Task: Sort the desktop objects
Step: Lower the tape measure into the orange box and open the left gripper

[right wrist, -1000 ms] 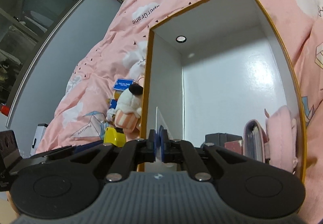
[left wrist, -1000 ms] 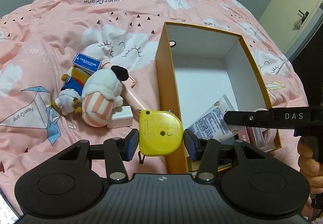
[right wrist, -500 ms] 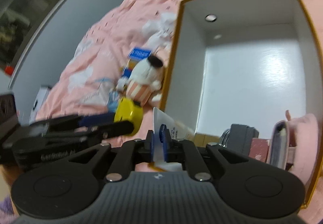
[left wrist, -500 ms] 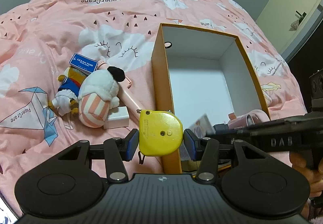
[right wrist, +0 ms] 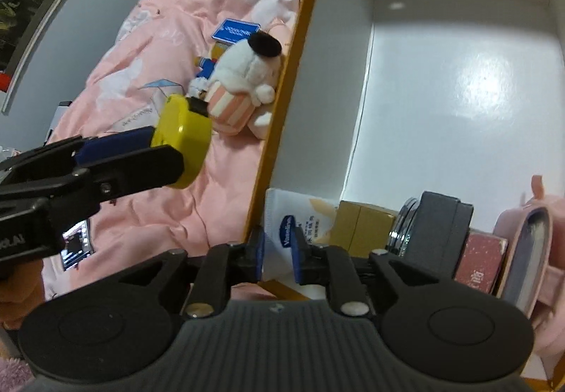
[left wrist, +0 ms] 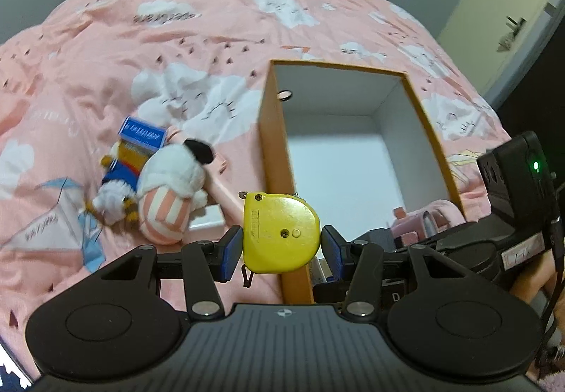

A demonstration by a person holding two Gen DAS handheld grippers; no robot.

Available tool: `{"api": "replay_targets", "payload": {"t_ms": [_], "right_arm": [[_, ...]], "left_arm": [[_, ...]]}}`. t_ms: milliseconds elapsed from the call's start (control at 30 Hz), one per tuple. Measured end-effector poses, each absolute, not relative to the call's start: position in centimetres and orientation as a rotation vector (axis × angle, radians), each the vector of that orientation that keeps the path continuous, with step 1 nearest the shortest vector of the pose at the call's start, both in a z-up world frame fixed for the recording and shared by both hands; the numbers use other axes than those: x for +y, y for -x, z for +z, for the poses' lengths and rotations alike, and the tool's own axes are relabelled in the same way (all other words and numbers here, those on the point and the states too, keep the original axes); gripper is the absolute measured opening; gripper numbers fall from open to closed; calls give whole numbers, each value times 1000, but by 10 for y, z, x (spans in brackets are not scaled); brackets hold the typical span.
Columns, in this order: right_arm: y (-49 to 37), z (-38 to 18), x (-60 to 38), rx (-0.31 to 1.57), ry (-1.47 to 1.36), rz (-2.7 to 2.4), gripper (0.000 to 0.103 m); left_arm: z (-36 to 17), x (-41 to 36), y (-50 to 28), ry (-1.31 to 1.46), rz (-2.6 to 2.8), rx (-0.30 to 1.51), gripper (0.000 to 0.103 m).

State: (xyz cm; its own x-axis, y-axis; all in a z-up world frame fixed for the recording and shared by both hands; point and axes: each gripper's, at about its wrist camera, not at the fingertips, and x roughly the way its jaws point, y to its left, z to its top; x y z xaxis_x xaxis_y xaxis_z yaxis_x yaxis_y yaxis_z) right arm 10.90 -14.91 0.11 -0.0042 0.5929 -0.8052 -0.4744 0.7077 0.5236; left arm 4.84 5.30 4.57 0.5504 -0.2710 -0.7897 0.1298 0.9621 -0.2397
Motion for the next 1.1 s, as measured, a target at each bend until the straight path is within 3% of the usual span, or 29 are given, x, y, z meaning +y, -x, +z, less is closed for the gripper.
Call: {"api": "replay_targets", "payload": {"t_ms": [100,333,700,1100], "right_arm": [[-109,20,-167,1256,-133,837,29],[-110,47,-212,1042,-18,607,31],[-112,32,-225,1014,-39,564,35],[-106,27,-227,992,-40,599,36]], "left_arm": [[51,42,-50,135,-302,947,56],[43,1,-54,14,-436,984,56],[8,-40,-68,-45,-362,1173,56],[-16,-54,-72,-76,-280,1240,57]]}}
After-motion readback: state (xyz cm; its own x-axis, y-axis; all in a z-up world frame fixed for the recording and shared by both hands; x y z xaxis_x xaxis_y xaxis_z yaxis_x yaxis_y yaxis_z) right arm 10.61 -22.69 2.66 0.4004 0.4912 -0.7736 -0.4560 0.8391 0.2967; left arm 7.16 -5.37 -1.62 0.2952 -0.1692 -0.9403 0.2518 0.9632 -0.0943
